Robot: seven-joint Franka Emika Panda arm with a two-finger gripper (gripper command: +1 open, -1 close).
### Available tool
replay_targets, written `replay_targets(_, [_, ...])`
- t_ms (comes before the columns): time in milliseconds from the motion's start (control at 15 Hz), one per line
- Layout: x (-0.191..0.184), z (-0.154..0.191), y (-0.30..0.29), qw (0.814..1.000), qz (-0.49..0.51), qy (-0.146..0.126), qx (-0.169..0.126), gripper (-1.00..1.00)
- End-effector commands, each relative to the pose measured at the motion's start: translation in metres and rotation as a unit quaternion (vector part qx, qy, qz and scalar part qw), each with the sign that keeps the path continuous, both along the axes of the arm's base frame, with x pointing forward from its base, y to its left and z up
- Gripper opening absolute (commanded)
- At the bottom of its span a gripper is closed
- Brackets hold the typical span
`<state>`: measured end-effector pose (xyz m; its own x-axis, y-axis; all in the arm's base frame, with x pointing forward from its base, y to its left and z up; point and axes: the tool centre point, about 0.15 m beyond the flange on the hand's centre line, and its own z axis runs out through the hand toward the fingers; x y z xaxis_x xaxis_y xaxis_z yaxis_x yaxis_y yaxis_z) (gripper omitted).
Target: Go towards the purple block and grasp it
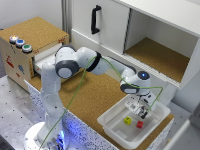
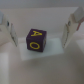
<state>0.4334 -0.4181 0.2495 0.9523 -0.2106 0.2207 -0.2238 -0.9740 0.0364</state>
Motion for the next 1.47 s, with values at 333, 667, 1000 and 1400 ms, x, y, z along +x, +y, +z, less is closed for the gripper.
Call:
replay_targets(333, [0.055, -0.035, -0.021, 0.997, -0.072, 0.01, 0.022, 1.0])
replay_targets(667, [0.058, -0.036, -0.018, 0.996, -0.078, 0.012, 0.031, -1.0])
replay_targets(1000, [0.045, -0.043, -0.012, 0.995, -0.083, 0.029, 0.041, -1.0])
replay_targets(1400, [0.023, -0.009, 0.0, 0.999, -0.027, 0.007, 0.044, -1.0])
